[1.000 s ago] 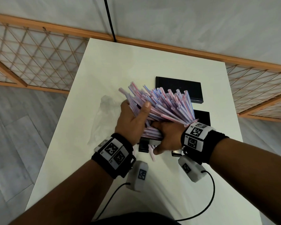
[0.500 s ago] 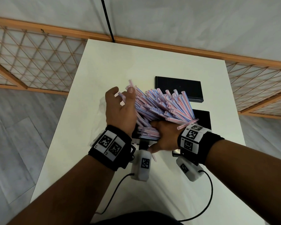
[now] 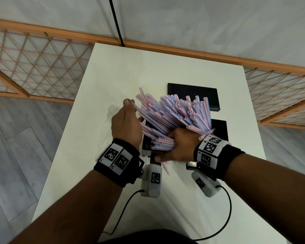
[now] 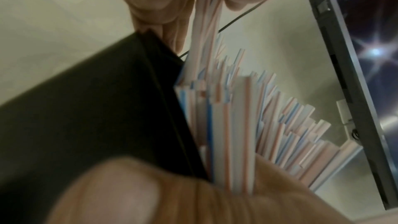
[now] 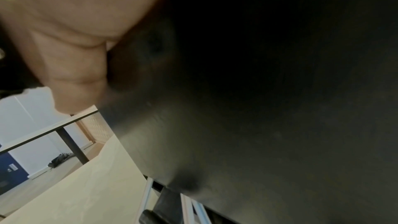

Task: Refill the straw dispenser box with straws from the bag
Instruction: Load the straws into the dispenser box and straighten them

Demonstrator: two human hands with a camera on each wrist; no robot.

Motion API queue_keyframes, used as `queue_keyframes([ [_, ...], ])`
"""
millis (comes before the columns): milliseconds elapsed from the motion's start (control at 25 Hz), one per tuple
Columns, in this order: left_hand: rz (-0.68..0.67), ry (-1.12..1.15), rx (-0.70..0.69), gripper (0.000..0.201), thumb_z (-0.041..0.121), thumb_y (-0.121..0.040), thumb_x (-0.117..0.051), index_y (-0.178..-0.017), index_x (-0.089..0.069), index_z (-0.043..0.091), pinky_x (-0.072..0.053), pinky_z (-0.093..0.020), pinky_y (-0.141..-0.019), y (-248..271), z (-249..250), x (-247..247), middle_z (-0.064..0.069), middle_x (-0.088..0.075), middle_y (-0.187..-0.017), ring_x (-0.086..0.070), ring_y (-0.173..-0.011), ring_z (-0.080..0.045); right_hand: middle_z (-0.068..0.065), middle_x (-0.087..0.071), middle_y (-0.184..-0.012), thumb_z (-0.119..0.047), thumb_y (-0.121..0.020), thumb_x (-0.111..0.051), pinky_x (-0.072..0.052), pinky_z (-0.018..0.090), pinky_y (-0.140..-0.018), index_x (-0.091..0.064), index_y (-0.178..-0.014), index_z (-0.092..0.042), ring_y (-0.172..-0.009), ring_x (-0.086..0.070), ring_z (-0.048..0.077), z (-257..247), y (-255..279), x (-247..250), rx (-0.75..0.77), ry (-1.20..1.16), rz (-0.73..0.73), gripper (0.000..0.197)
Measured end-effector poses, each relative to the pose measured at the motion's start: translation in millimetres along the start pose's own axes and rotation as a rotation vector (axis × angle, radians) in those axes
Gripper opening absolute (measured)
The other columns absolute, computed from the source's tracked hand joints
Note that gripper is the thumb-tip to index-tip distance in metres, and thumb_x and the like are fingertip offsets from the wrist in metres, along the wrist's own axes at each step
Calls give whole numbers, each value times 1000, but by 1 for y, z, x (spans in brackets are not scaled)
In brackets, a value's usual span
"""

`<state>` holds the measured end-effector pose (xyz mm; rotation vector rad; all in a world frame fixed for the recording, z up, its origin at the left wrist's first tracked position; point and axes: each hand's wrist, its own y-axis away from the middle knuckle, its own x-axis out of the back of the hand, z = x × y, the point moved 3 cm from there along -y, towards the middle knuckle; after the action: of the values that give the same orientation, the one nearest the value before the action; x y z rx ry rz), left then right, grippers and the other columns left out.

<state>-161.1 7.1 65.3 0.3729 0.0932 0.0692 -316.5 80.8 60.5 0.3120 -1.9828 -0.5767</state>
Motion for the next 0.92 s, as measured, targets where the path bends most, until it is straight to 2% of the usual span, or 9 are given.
queue_keyframes([
  [160, -11, -103, -7, 42, 49, -101, -38, -93, -74, 29, -48, -40, -102, 6, -2, -2, 3, -73, -102, -67, -100, -18, -13, -67, -73, -82, -52, -69, -52, 26, -70, -61, -76, -37, -70, -62, 5, -2, 2, 3, 34, 15, 12, 51],
  [200, -31, -128, -23, 40, 46, -101, -39, -95, -74, 27, -45, -38, -104, 8, -2, -4, 2, -72, -104, -65, -102, -19, -13, -67, -73, -82, -52, -68, -54, 28, -72, -62, -75, -38, -70, -62, 5, -2, 3, 3, 37, 14, 4, 51],
  [240, -51, -138, -20, 45, 48, -100, -40, -107, -73, 19, -43, -41, -110, 10, -4, -7, -5, -71, -116, -64, -112, -24, -13, -67, -72, -81, -52, -69, -55, 29, -72, -62, -74, -38, -69, -63, 5, -3, 3, 3, 44, 22, -7, 49],
  [320, -79, -110, -20, 73, 62, -86, -39, -128, -62, 7, -40, -53, -114, 11, -8, -9, -17, -62, -136, -55, -130, -34, -13, -68, -76, -78, -52, -72, -55, 30, -75, -63, -80, -38, -72, -64, 7, -6, 3, 2, 80, 41, -5, 49],
  [400, -59, -97, -26, 86, 68, -75, -38, -131, -57, 5, -41, -56, -112, 11, -10, -8, -18, -60, -138, -54, -131, -35, -12, -70, -85, -71, -54, -77, -55, 30, -80, -64, -90, -38, -80, -65, 10, -9, 3, 3, 88, 2, -17, 51],
  [560, -65, -77, -46, 64, 63, -76, -39, -107, -63, 12, -48, -58, -101, 13, -7, -6, -9, -68, -106, -63, -99, -26, -12, -70, -80, -61, -55, -83, -53, 26, -73, -64, -82, -36, -74, -65, 5, -7, 0, 2, 42, -72, -57, 41],
  [680, -85, -80, -36, 40, 54, -85, -41, -93, -65, 23, -49, -59, -99, 15, -10, -6, -6, -67, -97, -61, -92, -24, -13, -71, -79, -65, -52, -81, -56, 30, -77, -68, -89, -35, -74, -65, 4, -11, 1, 0, 84, -39, -39, 49],
  [840, -77, -90, -62, 31, 55, -86, -43, -84, -67, 35, -49, -58, -99, 17, -13, -8, -5, -71, -100, -66, -100, -31, -13, -74, -86, -54, -58, -86, -56, 31, -82, -70, -94, -34, -79, -67, 4, -12, 1, 0, 93, -90, -102, 44],
  [920, -82, -104, -93, 33, 53, -89, -41, -91, -65, 31, -48, -56, -100, 19, -12, -8, -4, -71, -103, -66, -105, -32, -15, -74, -89, -52, -61, -86, -55, 30, -85, -70, -96, -35, -83, -67, 4, -13, -1, 0, 92, -87, -154, 42],
])
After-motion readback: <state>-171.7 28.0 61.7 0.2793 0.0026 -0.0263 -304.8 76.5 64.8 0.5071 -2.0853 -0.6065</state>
